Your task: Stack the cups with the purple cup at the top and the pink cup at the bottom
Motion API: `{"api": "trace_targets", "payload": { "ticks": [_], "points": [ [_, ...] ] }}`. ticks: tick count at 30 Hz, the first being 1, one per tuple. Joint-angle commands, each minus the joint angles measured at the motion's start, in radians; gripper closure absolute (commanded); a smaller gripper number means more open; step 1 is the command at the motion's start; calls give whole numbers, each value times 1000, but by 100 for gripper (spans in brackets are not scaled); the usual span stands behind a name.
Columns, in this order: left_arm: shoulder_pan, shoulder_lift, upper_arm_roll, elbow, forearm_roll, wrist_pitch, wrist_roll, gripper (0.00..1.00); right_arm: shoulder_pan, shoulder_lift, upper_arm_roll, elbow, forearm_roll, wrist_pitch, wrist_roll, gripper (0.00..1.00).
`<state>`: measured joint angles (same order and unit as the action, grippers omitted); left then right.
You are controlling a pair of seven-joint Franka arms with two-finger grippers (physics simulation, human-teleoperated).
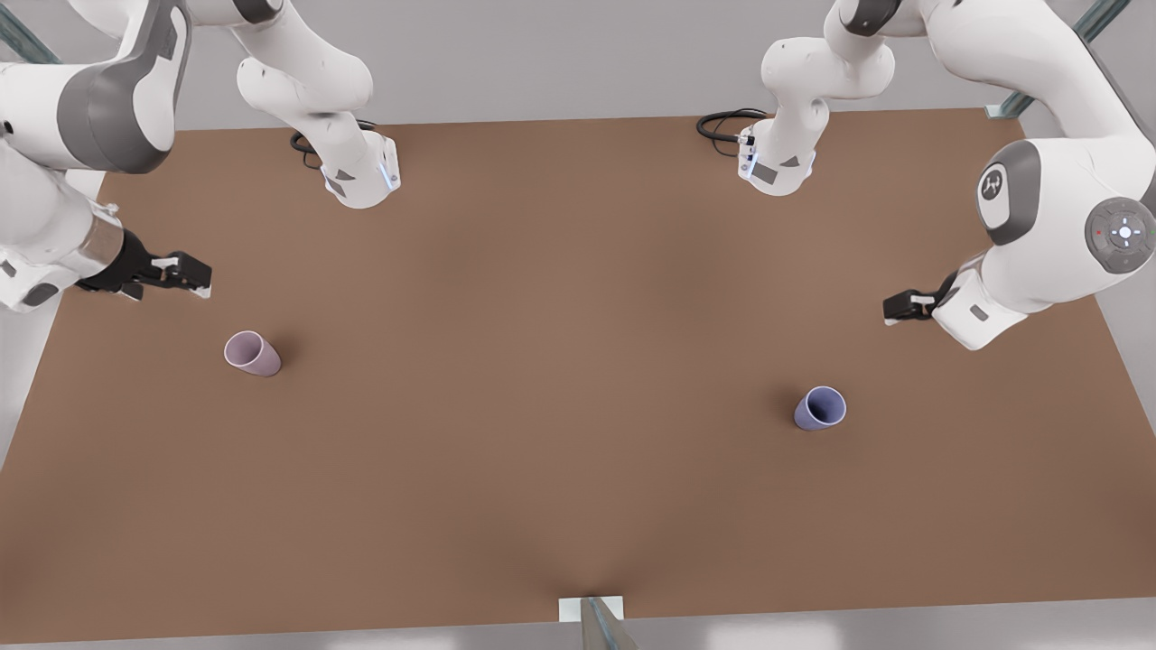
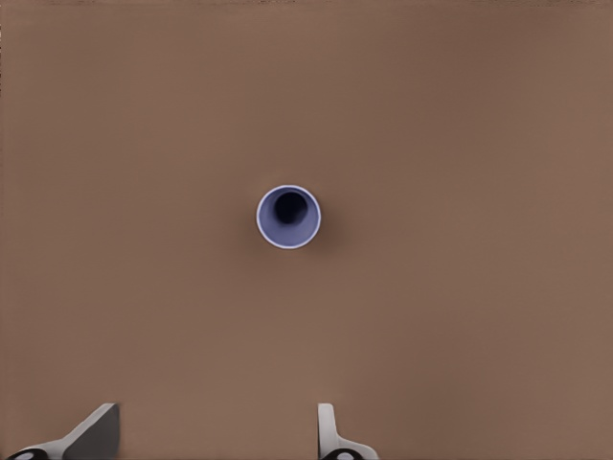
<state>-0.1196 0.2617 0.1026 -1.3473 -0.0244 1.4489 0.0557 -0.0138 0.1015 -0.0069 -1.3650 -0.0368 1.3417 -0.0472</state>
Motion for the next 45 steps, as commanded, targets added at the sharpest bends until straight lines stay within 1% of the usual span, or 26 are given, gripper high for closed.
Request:
{"api": "trace_targets", "payload": {
  "ticks": [1,4,5,7,9,10,11,12,15,18,21,22,27,29,30,31,35,37,45],
  "points": [
    [0,-1,0,0,4,31,41,0,0,-42,-1,-72,8,129,-28,0],
    [0,-1,0,-1,-6,34,39,0,-9,-17,-2,-83,8,155,-28,0],
    [2,11,3,-1,-8,34,39,0,-20,-19,-4,-123,8,212,-29,0],
    [2,17,5,-1,-9,36,39,0,-37,-13,-4,-154,8,221,-39,0],
    [2,21,5,-7,-9,47,39,0,-60,24,-2,-178,8,254,-62,0],
    [2,25,5,-9,-9,48,39,0,-66,32,-2,-192,8,278,-66,0],
    [3,30,5,-9,-9,50,39,0,-92,40,-2,-243,9,347,-130,0],
    [5,34,6,-9,-11,50,39,0,-104,55,-5,-249,17,364,-178,0],
    [9,42,6,-9,-19,51,39,0,-121,46,-15,-322,32,445,-186,0],
    [11,54,6,-9,-19,50,39,0,-118,49,-74,-376,35,500,-258,0],
    [11,62,6,-9,-17,50,39,0,-115,46,-127,-482,38,614,-341,0],
    [12,65,6,-9,-17,50,39,0,-113,43,-130,-503,37,642,-359,0],
    [12,77,8,-7,-17,50,39,0,-78,113,-232,-554,72,723,-378,0],
    [12,79,11,-7,-17,50,39,0,-69,122,-263,-618,103,813,-450,0],
    [12,83,11,-7,-17,51,39,0,-67,119,-263,-637,101,818,-471,0],
    [14,83,12,-7,-17,50,39,0,-64,113,-269,-681,101,889,-520,0],
    [15,87,12,-9,-17,50,39,0,-64,112,-274,-720,101,915,-543,0],
    [15,87,12,-9,-19,50,39,0,-64,116,-289,-744,103,948,-577,0],
    [15,96,20,-9,-17,50,39,0,-67,136,-291,-775,101,993,-665,0]
  ]
}}
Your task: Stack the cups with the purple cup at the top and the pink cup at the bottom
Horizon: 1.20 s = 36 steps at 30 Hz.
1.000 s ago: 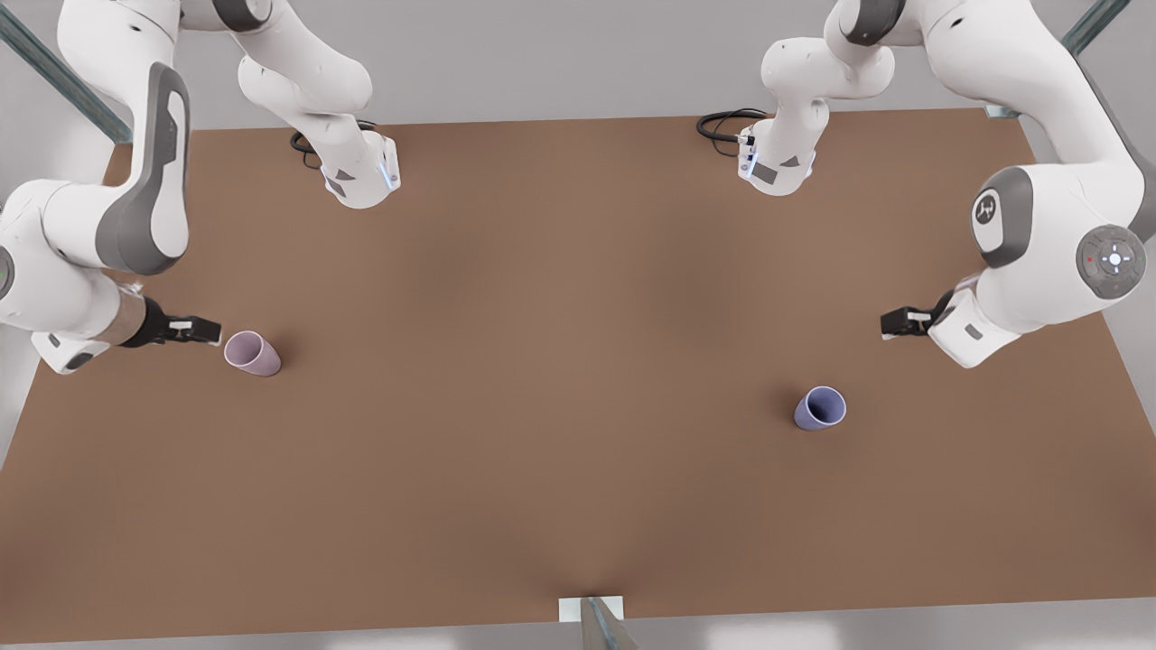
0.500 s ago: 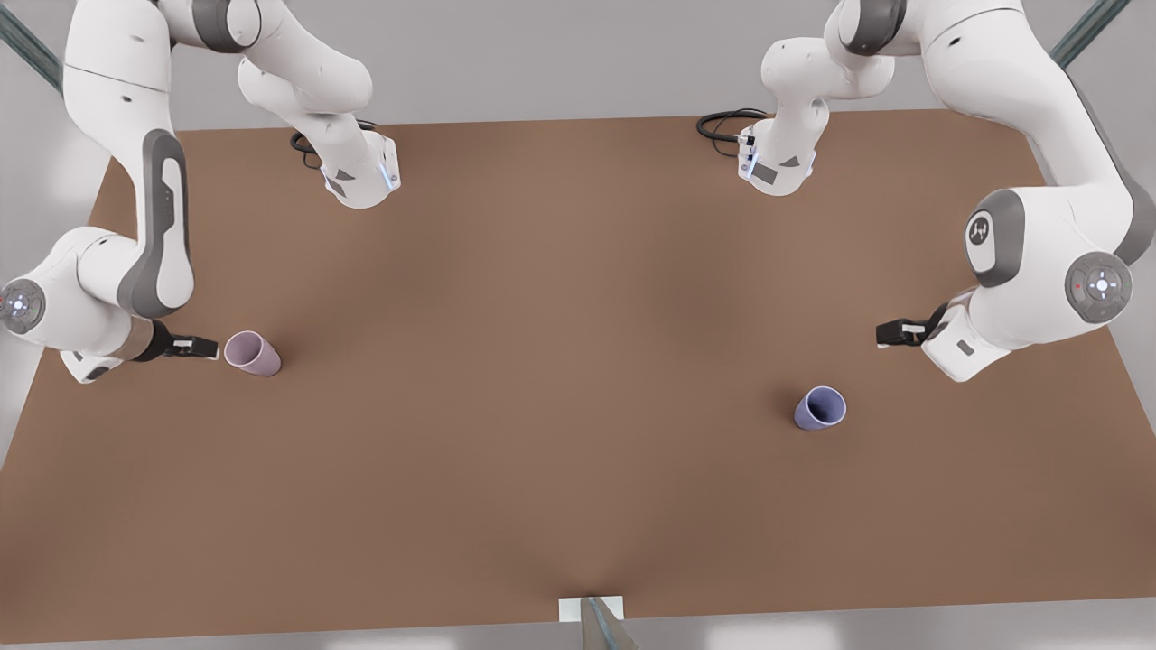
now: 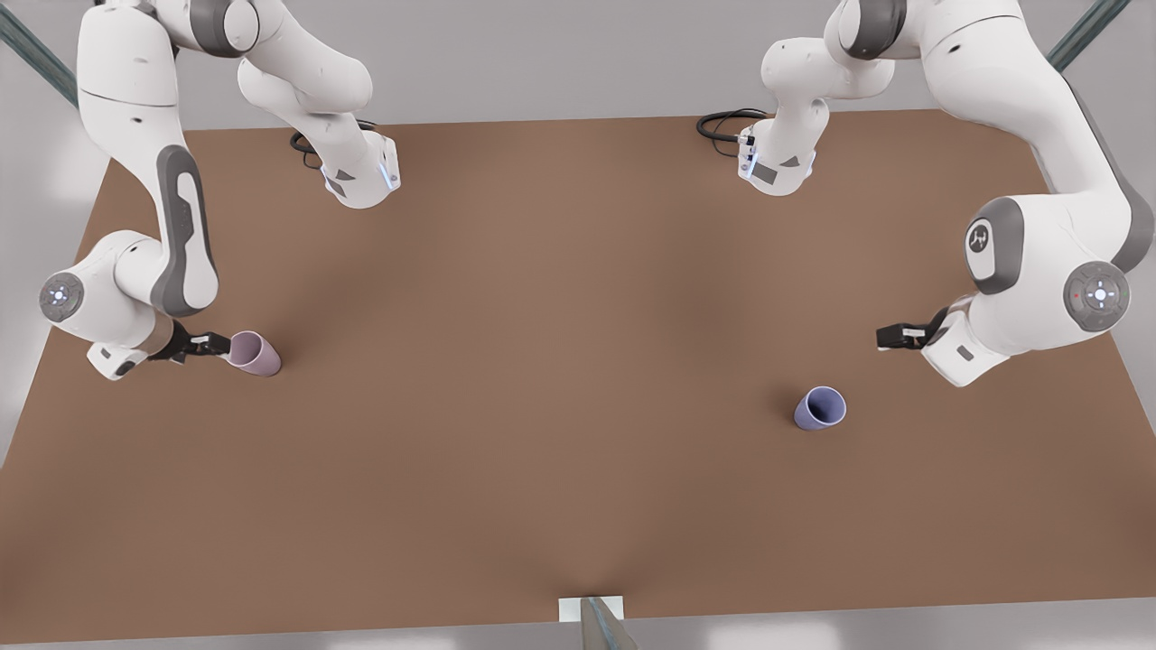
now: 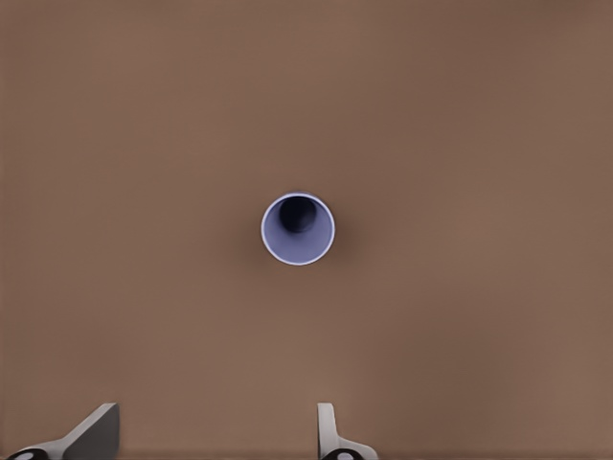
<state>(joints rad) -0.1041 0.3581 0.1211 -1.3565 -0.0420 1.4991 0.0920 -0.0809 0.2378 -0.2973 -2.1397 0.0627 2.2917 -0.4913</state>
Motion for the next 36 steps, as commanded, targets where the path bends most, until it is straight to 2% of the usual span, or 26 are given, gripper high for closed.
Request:
{"api": "trace_targets", "payload": {
  "ticks": [1,19,23,28,30,31,33,36],
  "points": [
    [0,-1,2,0,1,0,3,0,0,8,0,0,2,45,-222,0],
    [1,18,11,0,1,10,3,0,1,35,-5,-98,2,101,-265,0],
    [3,24,12,0,1,21,3,0,1,40,-3,-126,2,134,-265,14],
    [3,24,12,0,-1,21,3,0,1,57,-3,-141,3,173,-262,25],
    [3,24,12,0,-1,20,3,0,1,58,-3,-141,3,170,-262,37],
    [3,24,12,0,-1,21,3,0,3,58,-3,-140,3,167,-260,37],
    [3,24,12,0,-1,21,3,0,4,58,-2,-138,3,163,-253,47],
    [3,22,12,0,-1,20,3,0,4,57,0,-137,3,161,-245,52]
  ]
}}
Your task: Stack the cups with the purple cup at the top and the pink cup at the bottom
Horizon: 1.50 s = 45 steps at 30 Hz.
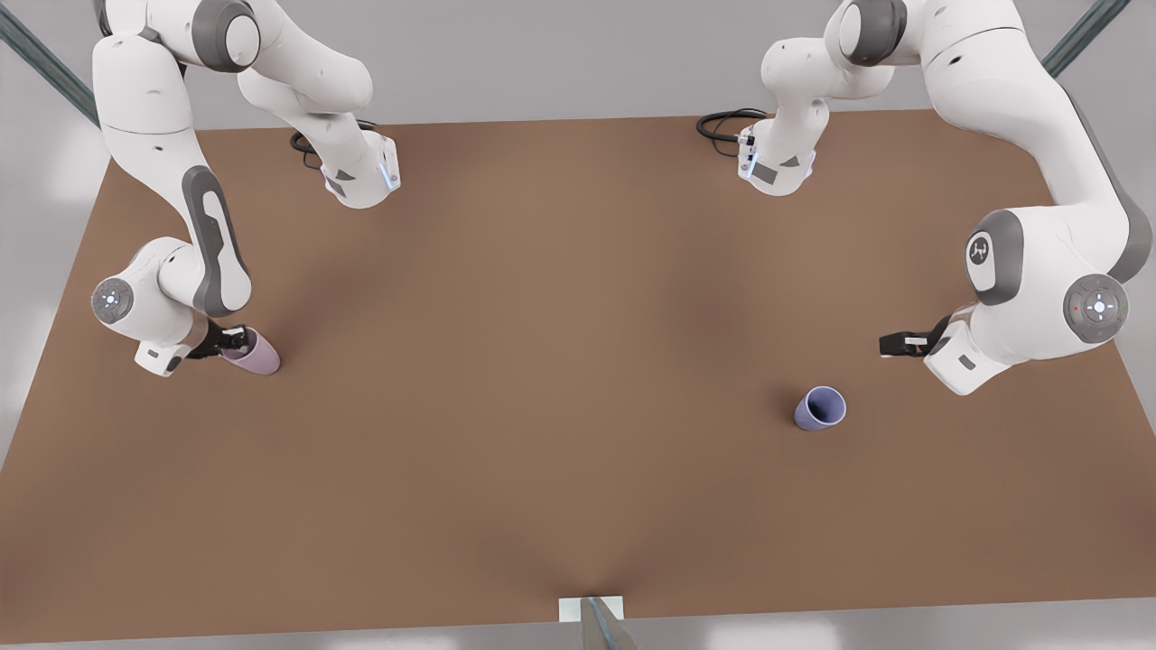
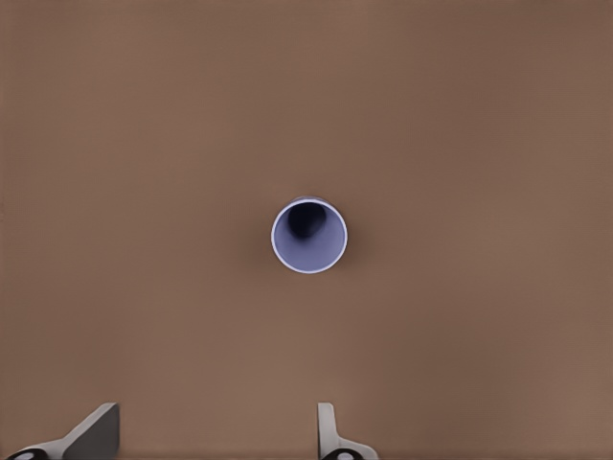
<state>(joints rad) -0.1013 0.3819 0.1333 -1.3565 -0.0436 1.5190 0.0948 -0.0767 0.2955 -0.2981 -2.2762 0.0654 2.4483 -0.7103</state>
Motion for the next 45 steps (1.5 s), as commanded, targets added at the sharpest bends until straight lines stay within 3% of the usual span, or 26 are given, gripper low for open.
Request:
{"api": "trace_targets", "payload": {
  "ticks": [1,4,5,15,16,18,21,24,27,32,36,44,45],
  "points": [
    [0,-1,0,0,1,0,0,0,0,-2,1,3,5,-6,-26,57],
    [0,-1,0,0,1,0,2,0,15,-6,1,4,5,-8,-17,77],
    [0,-1,0,0,1,0,0,0,17,-6,1,4,5,-15,-14,79],
    [2,-4,0,0,1,0,2,0,93,-93,17,26,4,-144,172,79],
    [0,-4,2,0,1,0,0,0,120,-104,34,29,4,-170,232,79],
    [2,-3,6,0,-1,1,2,0,127,-150,191,49,4,-270,451,79],
    [2,0,6,0,-2,6,2,0,411,-147,217,156,86,-330,830,79],
    [3,2,6,0,-2,9,2,0,653,-6,215,395,195,-348,1153,79],
    [3,31,6,0,-24,69,2,0,839,267,215,771,205,-390,1540,79],
    [18,91,6,-69,-61,262,52,0,923,712,215,1302,192,-407,1934,79],
    [18,104,11,-282,-111,572,160,0,933,722,175,1305,192,-402,1948,79],
    [18,152,11,-377,-154,721,218,0,937,775,152,1334,192,-402,1947,79],
    [18,157,11,-377,-154,721,218,0,937,775,148,1334,192,-410,1945,64]
  ]
}}
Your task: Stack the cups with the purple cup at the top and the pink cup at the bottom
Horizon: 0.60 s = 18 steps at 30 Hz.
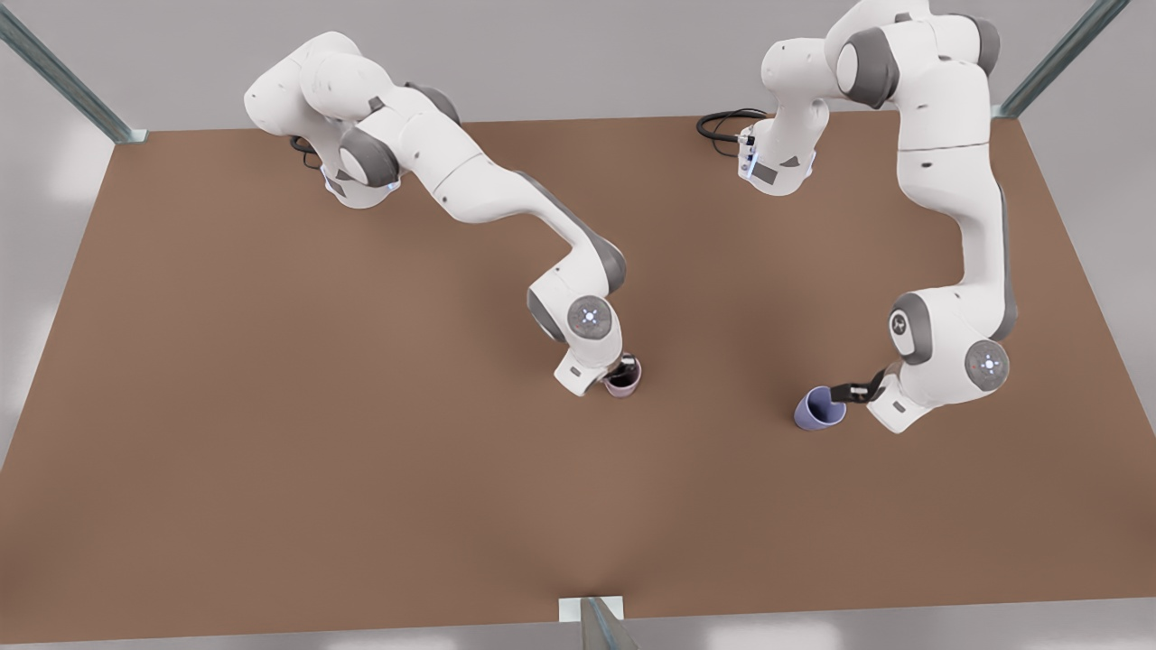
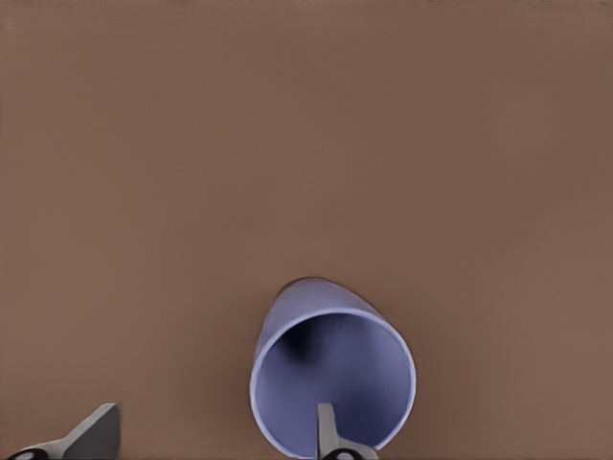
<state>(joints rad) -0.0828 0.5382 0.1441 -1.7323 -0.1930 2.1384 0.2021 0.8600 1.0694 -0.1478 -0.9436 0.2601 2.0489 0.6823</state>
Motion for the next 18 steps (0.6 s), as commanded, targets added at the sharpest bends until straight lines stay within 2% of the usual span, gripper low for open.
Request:
{"api": "trace_targets", "payload": {
  "ticks": [1,2,5,9,11,12,14,18],
  "points": [
    [0,9,0,-1,-5,107,111,0,1,0,-1,2,-2,-10,551,48],
    [0,17,0,-1,-5,112,111,0,-1,0,-4,2,-1,-15,546,29],
    [0,34,-5,-1,-6,115,111,0,-1,-2,-9,-1,-1,-15,543,22],
    [-2,54,-9,-1,-6,115,111,0,11,-3,-24,-4,4,-33,536,22],
    [-2,55,-11,-1,-6,106,111,29,14,-5,-32,-4,4,-36,533,22],
    [-2,55,-12,-1,-6,104,111,36,14,-8,-38,-4,5,-49,533,22],
    [-3,55,-12,-1,-6,104,111,42,13,-19,-39,-6,22,-65,523,21],
    [-11,57,-14,-3,-8,103,111,42,13,-43,-39,-7,30,-96,523,21]
  ]
}}
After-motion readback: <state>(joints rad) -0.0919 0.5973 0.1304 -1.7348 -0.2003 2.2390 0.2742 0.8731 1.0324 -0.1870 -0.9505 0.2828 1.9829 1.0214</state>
